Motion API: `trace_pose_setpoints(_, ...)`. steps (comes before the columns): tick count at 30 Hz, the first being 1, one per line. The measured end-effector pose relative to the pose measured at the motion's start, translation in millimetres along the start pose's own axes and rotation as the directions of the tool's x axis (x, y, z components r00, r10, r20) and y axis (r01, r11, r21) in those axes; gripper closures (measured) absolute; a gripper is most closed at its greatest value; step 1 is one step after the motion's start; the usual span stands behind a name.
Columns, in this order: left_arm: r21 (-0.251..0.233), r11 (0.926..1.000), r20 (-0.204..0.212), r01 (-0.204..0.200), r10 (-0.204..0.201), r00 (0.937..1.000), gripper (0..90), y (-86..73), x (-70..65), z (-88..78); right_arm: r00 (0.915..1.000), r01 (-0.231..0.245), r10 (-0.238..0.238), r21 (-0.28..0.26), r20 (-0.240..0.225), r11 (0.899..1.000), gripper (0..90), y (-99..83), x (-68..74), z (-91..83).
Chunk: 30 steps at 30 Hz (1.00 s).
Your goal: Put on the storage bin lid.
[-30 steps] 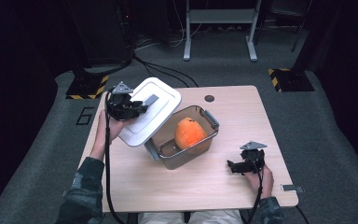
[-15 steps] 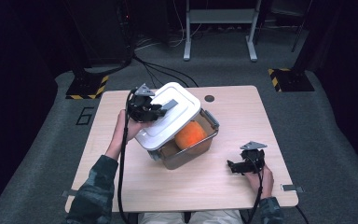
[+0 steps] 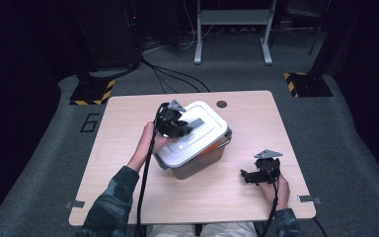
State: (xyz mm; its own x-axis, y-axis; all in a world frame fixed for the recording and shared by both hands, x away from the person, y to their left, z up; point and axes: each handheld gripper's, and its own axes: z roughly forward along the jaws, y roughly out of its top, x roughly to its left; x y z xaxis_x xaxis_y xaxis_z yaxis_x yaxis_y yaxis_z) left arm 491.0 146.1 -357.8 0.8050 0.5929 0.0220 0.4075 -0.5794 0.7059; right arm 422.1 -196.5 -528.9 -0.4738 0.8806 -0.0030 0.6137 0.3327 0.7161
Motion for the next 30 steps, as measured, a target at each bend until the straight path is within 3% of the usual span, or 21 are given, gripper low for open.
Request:
trace_pose_setpoints(12,0.043,0.9989,0.046,-0.018,0.016,0.9988,66.3,-1.5,-9.1,24.2,1.0000,0.008,-0.008,0.001,-0.001,1.000,0.1,-0.2,-0.4,-0.3)
trace_pose_setpoints(27,0.016,0.9998,0.067,0.009,-0.011,0.9977,65.6,-11.5,-2.1,24.7,1.0000,0.007,-0.007,-0.001,0.000,1.000,0.3,-0.4,-0.1,-0.5)
trace_pose_setpoints(29,0.022,0.9995,0.054,0.021,-0.022,0.9983,62.8,-10.8,-3.1,24.9,1.0000,0.006,-0.006,0.000,0.003,1.000,0.3,-0.3,0.0,-0.6)
trace_pose_setpoints(30,0.022,0.9994,0.048,0.028,-0.029,0.9985,57.2,-10.4,-3.3,25.1,1.0000,0.005,-0.005,0.000,0.002,1.000,0.3,-0.4,0.1,-0.6)
